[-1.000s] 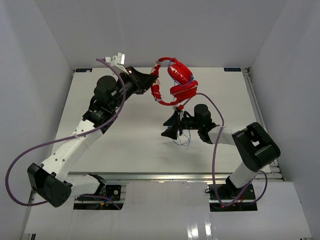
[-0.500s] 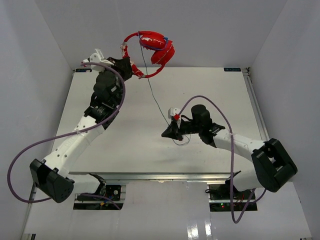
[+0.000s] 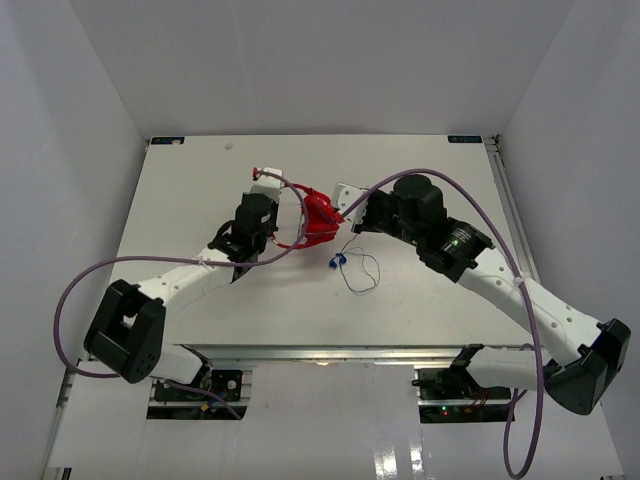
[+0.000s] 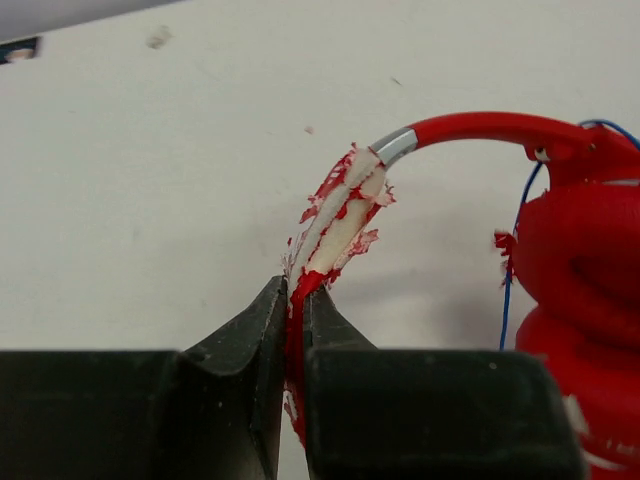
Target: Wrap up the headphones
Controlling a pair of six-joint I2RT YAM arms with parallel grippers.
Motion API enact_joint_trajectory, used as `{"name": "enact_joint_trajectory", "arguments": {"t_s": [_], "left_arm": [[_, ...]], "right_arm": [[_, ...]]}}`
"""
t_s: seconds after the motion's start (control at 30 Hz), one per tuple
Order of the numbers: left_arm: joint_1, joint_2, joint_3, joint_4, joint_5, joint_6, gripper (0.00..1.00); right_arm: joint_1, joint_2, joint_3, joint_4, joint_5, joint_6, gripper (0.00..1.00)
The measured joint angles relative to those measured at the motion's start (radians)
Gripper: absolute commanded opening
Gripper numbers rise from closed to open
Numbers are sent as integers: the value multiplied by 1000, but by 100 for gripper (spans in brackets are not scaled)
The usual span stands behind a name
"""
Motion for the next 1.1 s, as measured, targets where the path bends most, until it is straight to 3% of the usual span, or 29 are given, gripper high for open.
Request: {"name": "enact_joint_trajectory", "arguments": {"t_s": [0.23, 0.37, 0.5, 0.67, 0.77, 0.87, 1.1], "left_arm": [[0, -240, -172, -20, 429, 21, 0], [-4, -374, -198, -18, 670, -13, 0], [-6, -453, -194, 6, 848, -102, 0], [-5, -459, -168, 46, 935, -254, 0], [-5, -441, -111, 71, 951, -349, 0], [-6, -393, -5, 122, 962, -444, 0], [-11, -259, 263, 194, 947, -617, 0]], "right_arm": [[-100, 87, 8, 50, 44, -35, 8], [-212, 152, 4, 96, -43, 10, 8], [-326, 185, -45, 137, -223, 91, 8], [-411, 210, -147, 228, -620, 251, 8], [-427, 226, -248, 411, -871, 458, 9], [-411, 273, -347, 709, -1044, 742, 11], [-303, 427, -379, 1245, -1172, 1240, 15]]}}
